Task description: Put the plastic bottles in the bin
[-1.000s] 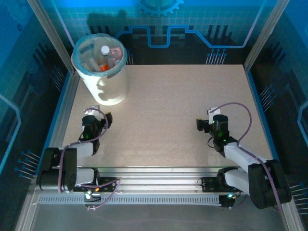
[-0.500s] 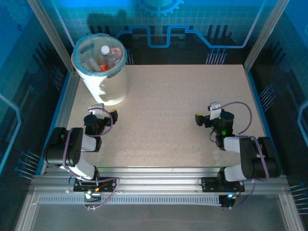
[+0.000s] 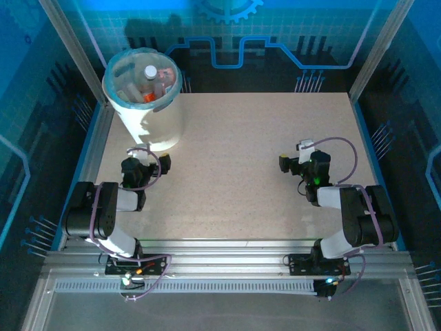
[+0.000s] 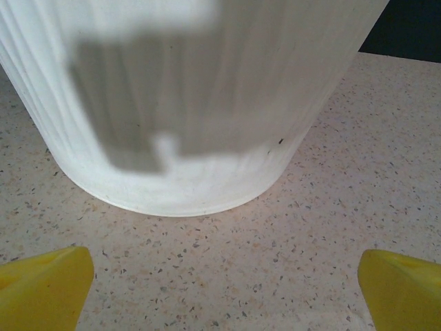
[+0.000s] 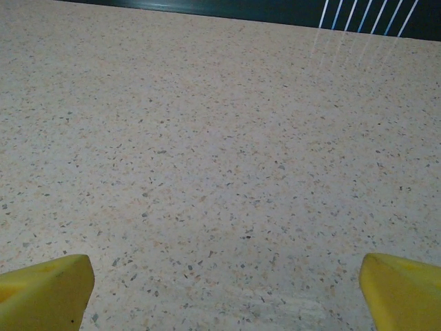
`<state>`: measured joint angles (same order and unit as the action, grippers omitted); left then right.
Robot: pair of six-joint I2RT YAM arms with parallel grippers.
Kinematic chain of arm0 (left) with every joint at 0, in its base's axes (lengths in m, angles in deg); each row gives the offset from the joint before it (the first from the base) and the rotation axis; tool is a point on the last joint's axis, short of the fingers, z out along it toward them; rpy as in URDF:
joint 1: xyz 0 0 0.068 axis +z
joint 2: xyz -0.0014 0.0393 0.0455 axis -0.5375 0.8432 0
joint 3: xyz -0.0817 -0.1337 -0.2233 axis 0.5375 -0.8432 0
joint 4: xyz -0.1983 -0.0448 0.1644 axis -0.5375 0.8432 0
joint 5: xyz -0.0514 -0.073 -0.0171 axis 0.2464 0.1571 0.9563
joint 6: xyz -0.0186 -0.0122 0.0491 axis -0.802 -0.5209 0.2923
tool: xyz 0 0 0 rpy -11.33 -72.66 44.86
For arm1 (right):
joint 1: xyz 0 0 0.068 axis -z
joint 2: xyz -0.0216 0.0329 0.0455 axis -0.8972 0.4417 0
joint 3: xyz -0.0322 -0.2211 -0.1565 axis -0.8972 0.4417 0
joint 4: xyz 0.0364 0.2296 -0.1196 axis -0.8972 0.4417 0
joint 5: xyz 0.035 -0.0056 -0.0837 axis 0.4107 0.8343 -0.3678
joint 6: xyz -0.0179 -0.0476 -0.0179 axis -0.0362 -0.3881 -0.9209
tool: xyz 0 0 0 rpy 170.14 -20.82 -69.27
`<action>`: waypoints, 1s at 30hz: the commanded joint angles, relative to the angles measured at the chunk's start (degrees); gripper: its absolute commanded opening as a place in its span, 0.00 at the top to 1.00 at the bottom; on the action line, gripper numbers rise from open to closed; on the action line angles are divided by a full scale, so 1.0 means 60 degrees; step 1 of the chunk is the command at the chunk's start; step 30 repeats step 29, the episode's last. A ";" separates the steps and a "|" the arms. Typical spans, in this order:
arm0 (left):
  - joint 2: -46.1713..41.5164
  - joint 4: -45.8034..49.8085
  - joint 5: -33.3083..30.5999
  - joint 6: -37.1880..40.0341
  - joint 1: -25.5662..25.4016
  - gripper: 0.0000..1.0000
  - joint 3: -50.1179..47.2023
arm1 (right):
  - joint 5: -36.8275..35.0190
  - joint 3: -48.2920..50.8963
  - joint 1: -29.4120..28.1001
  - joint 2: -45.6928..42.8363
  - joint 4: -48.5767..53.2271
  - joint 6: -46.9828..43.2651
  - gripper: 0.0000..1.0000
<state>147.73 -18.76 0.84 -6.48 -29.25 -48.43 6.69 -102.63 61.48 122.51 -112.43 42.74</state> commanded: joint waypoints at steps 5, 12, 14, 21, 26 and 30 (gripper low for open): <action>-0.0181 0.0219 0.0036 0.0212 -0.0089 0.01 0.0260 | -0.0218 -0.0082 -0.0120 0.0027 -0.0084 0.0078 0.00; -0.0165 0.0380 0.0438 0.0358 -0.0091 0.01 0.0345 | -0.0237 -0.0081 -0.0132 0.0027 -0.0085 0.0071 0.00; -0.0176 0.0365 0.0435 0.0358 -0.0099 0.01 0.0362 | -0.0237 -0.0082 -0.0128 0.0027 -0.0084 0.0079 0.00; -0.0158 0.0454 0.0402 0.0358 -0.0105 0.01 0.0390 | -0.0237 -0.0082 -0.0140 0.0026 -0.0082 0.0071 0.00; -0.0182 0.0454 0.0355 0.0382 -0.0133 0.01 0.0379 | -0.0237 -0.0078 -0.0138 0.0027 -0.0084 0.0076 0.00; -0.0181 0.0444 0.0355 0.0384 -0.0127 0.01 0.0381 | -0.0236 -0.0081 -0.0141 0.0027 -0.0084 0.0071 0.00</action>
